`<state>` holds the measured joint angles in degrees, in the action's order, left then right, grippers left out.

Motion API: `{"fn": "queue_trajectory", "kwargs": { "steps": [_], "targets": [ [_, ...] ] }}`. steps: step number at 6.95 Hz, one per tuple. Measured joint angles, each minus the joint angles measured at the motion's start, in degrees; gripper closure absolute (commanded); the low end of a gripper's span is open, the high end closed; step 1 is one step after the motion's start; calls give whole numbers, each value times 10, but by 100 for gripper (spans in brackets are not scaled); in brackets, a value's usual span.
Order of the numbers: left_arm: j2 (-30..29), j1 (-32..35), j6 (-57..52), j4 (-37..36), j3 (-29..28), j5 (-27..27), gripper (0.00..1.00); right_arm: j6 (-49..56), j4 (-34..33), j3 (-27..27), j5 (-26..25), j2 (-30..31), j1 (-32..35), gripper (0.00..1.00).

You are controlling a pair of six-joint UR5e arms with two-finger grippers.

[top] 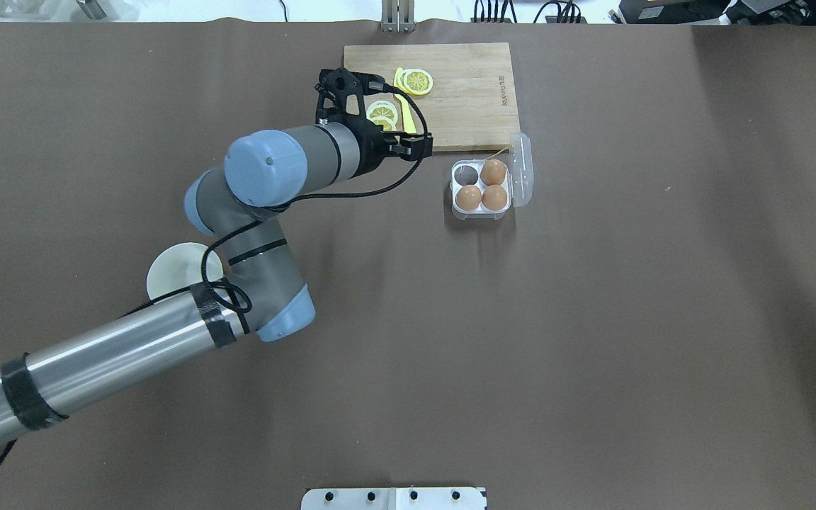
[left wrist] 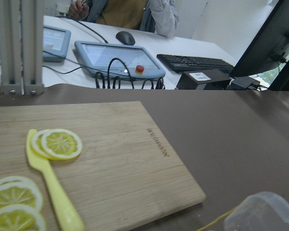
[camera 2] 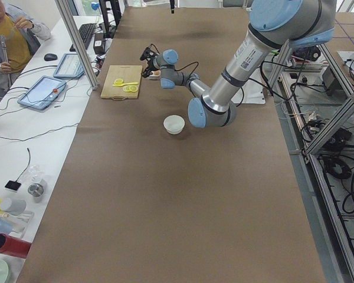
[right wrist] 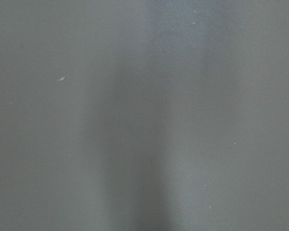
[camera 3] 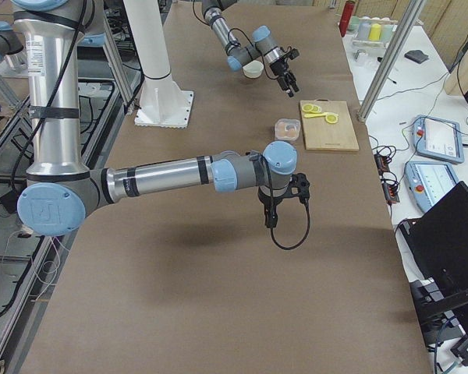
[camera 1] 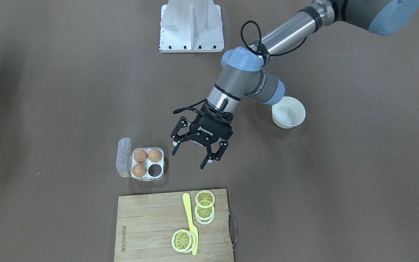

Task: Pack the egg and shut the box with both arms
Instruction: 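Withdraw the left gripper from the carton while the right arm moves in, then move the right gripper to the open carton lid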

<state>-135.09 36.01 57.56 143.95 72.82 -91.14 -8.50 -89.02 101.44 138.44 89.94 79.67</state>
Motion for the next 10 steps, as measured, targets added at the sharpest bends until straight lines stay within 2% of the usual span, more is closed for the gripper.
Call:
{"fn": "queue_trajectory", "kwargs": {
  "steps": [2, 3, 4, 5, 6, 7, 8, 9, 10],
  "targets": [
    [89, 106, -9, -187, 136, -194, 8, -26, 1, 1, -23, -38, -22, 0],
    [135, 171, -30, -261, 187, -288, 25, -74, 1, 2, -42, -69, -49, 0],
    [181, 221, -60, -307, 220, -349, 45, -140, 2, 4, -62, -104, -84, 29],
    [234, 252, -82, -334, 249, -380, 46, -222, 7, 6, -85, -139, -128, 64],
    [278, 279, -103, -345, 269, -393, 42, -297, 17, 5, -117, -169, -176, 77],
    [318, 309, -143, -350, 280, -408, 13, -347, 26, -3, -148, -194, -221, 77],
    [353, 337, -190, -354, 285, -425, 3, -371, 32, -17, -166, -217, -253, 73],
    [379, 364, -231, -358, 286, -437, 3, -384, 38, -37, -174, -238, -273, 100],
    [399, 386, -267, -361, 284, -446, 3, -395, 48, -58, -177, -257, -284, 100]
  ]
}}
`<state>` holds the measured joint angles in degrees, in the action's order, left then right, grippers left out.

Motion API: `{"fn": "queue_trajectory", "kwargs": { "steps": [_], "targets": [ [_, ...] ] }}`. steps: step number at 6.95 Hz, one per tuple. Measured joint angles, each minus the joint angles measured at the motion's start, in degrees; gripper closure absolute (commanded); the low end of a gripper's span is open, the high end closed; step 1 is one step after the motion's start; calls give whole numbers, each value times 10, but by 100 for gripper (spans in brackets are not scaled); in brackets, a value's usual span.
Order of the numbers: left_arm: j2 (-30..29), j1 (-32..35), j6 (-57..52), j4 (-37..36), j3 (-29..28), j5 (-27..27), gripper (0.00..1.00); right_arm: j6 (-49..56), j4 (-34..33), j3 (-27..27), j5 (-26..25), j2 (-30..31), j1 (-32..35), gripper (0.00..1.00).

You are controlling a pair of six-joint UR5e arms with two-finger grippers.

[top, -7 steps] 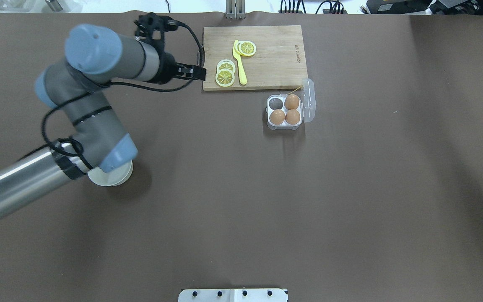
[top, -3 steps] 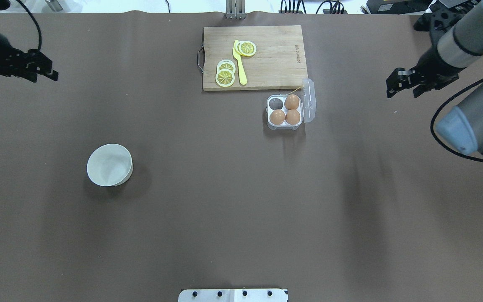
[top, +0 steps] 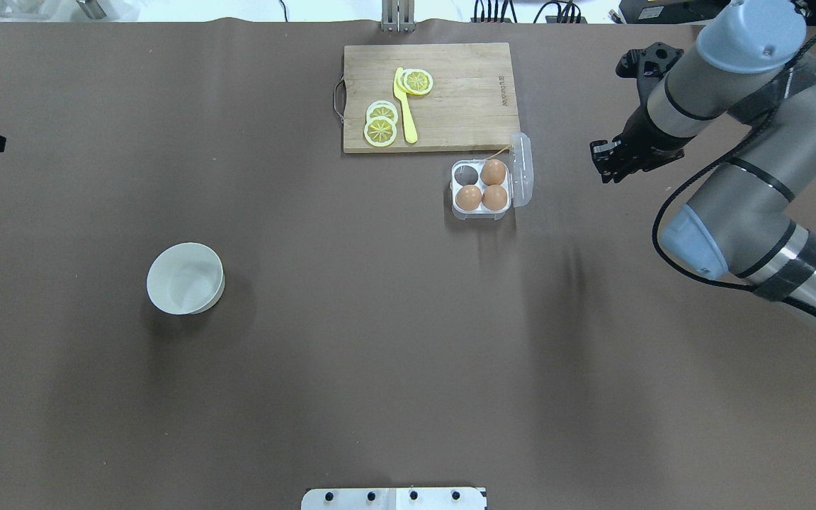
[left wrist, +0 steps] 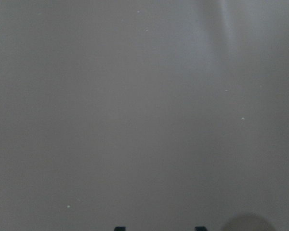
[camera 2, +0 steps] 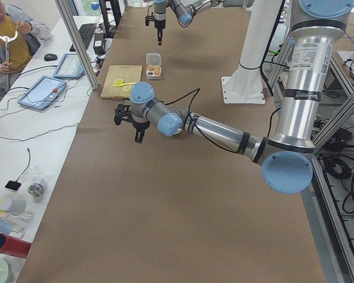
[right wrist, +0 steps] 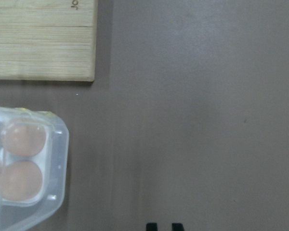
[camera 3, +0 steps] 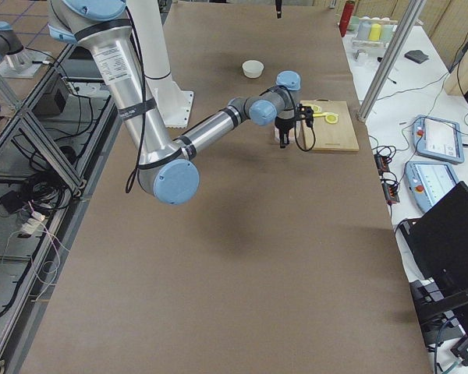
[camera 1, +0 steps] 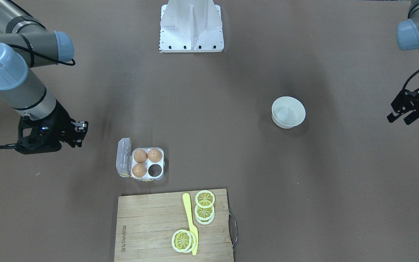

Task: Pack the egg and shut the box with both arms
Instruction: 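Move the right gripper to the open carton lid, then push the clear lid down over the eggs with the right gripper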

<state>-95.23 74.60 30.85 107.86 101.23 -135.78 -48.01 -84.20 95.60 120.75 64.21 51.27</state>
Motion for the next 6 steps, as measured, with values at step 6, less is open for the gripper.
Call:
{"fn": "queue_trajectory", "kwargs": {
  "steps": [6],
  "targets": [
    [40, 82, -100, -1, -22, -41, 3, -130, 66, -87, -8, -105, -45, 100]
  ]
}}
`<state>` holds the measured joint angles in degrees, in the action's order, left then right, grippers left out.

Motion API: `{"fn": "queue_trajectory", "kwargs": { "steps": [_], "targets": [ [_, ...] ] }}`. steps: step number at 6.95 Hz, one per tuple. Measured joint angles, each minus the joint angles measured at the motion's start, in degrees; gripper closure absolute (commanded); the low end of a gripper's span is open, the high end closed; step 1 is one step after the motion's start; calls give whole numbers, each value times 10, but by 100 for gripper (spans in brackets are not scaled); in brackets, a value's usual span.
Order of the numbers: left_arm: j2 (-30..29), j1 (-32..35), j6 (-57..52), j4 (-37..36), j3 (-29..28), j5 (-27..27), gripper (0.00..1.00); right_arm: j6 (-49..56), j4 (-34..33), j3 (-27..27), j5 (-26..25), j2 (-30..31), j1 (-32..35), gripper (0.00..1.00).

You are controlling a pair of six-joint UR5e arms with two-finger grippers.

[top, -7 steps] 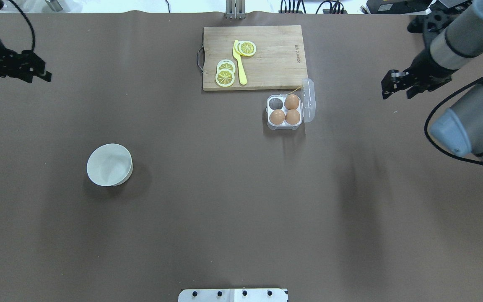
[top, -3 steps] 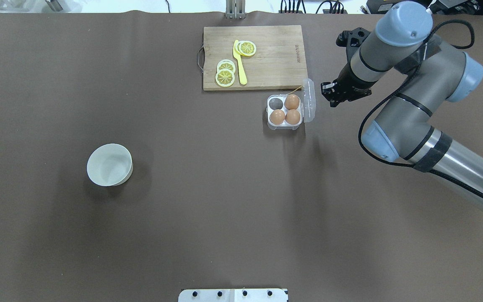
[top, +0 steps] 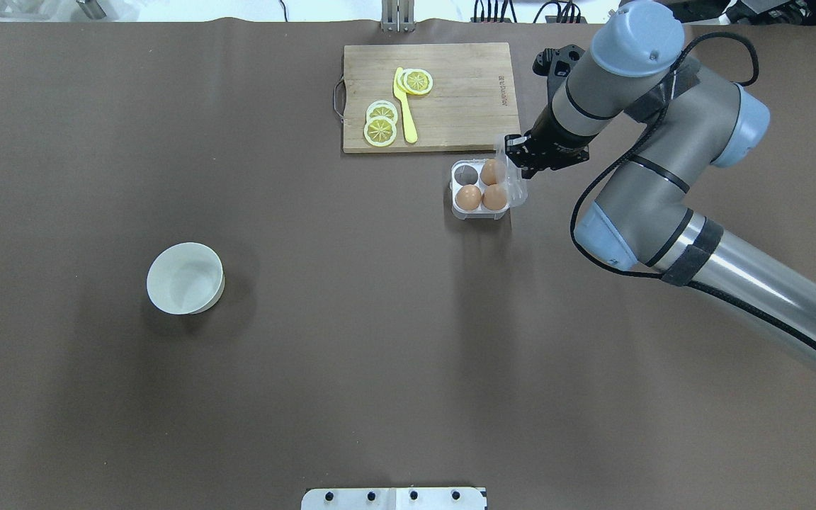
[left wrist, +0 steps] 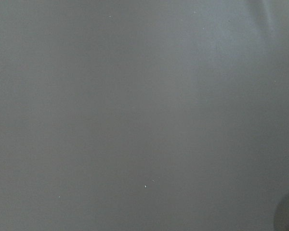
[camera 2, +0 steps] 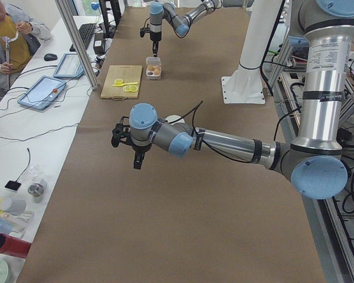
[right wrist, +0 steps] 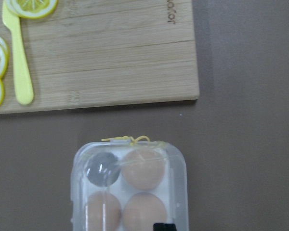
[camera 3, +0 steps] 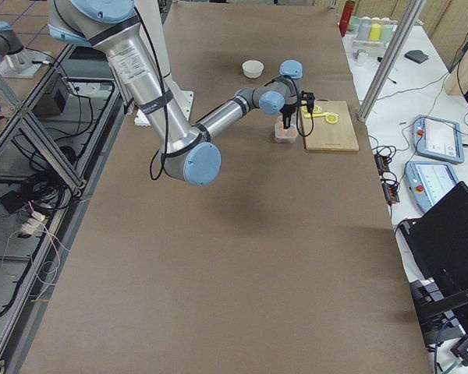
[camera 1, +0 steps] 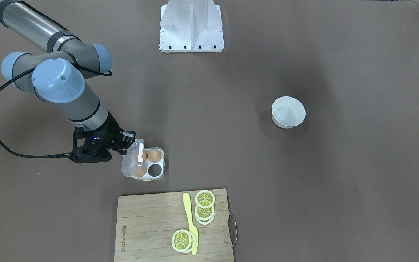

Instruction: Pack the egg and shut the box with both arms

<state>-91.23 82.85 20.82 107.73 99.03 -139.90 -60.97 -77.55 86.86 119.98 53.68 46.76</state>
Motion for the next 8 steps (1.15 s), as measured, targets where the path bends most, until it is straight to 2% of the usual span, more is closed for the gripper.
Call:
{"fn": "queue_trajectory", "kwargs": {
  "steps": [2, 3, 4, 5, 8],
  "targets": [
    [1, 4, -1, 0, 0, 0, 3, -31, -1, 2, -11, -21, -9, 100],
    [1, 5, -1, -3, 0, 0, 3, -33, -3, 17, 1, -13, -1, 90],
    [1, 8, -3, -9, 2, 0, 3, -27, -6, 39, 30, 10, 26, 21],
    [1, 12, -10, -14, 5, 0, 3, -9, -9, 52, 63, 38, 64, 0],
    [6, 25, -50, -24, 8, 1, 2, 174, -12, 63, 149, 150, 204, 0]
  ]
}}
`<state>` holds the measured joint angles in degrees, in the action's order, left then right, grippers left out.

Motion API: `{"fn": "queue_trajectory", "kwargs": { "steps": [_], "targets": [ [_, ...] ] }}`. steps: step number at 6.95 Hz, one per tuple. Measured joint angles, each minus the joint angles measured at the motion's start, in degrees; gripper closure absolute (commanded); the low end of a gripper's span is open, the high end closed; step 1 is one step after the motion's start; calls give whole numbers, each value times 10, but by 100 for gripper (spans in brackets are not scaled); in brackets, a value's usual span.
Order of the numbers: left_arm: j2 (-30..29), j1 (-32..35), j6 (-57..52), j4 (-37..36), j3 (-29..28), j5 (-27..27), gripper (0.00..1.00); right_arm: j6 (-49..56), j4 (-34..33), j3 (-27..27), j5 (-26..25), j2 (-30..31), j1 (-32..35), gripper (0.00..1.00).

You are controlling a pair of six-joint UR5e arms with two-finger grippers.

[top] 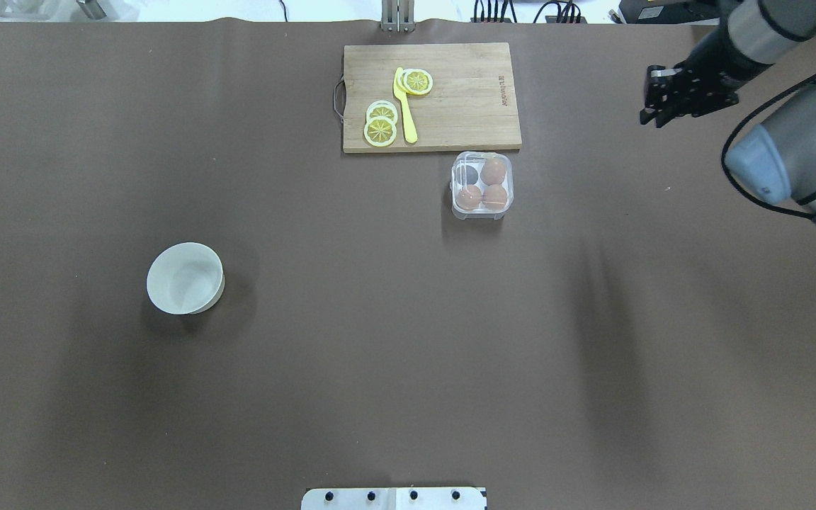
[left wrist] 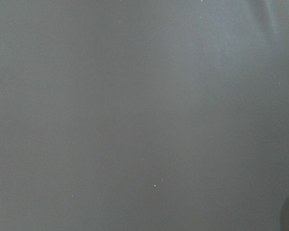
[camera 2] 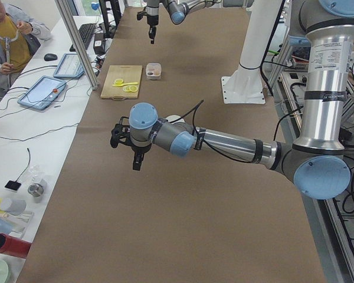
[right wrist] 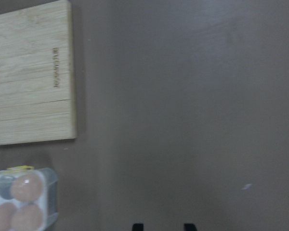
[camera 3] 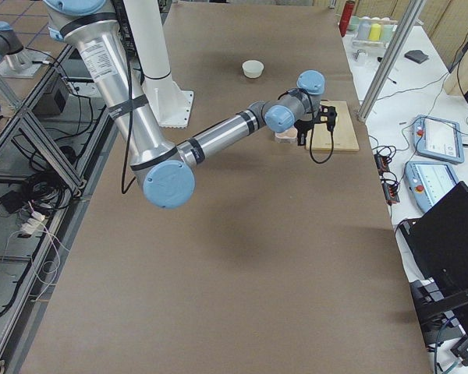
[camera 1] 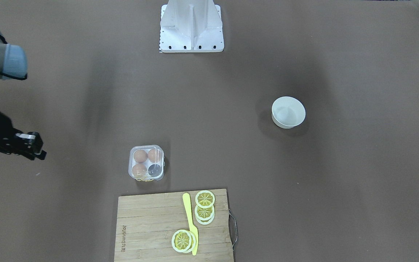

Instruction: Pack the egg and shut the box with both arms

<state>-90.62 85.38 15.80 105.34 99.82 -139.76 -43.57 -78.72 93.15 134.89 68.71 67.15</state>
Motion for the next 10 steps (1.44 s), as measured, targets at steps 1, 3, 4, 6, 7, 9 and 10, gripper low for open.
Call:
{"fn": "queue_trajectory", "kwargs": {
  "steps": [1, 3, 4, 6, 7, 9, 10],
  "targets": [
    [14, 11, -15, -4, 5, 0, 2, 87, -9, -2, 9, 42, 41, 0],
    [52, 23, -34, -8, 13, 3, 2, 264, -61, -7, 8, 109, 114, 0],
    [65, 23, -42, -11, 13, 5, 2, 342, -90, -11, 4, 131, 147, 0],
    [76, 27, -82, -55, 12, 6, 2, 438, -120, -19, -11, 168, 191, 0],
    [78, 32, -100, -92, 14, 7, 2, 451, -123, -19, -17, 180, 198, 0],
    [88, 38, -112, -134, 20, 16, 2, 458, -124, -19, -20, 189, 200, 0],
    [102, 40, -112, -140, 25, 29, 2, 458, -124, -20, -22, 190, 200, 0]
  ]
}}
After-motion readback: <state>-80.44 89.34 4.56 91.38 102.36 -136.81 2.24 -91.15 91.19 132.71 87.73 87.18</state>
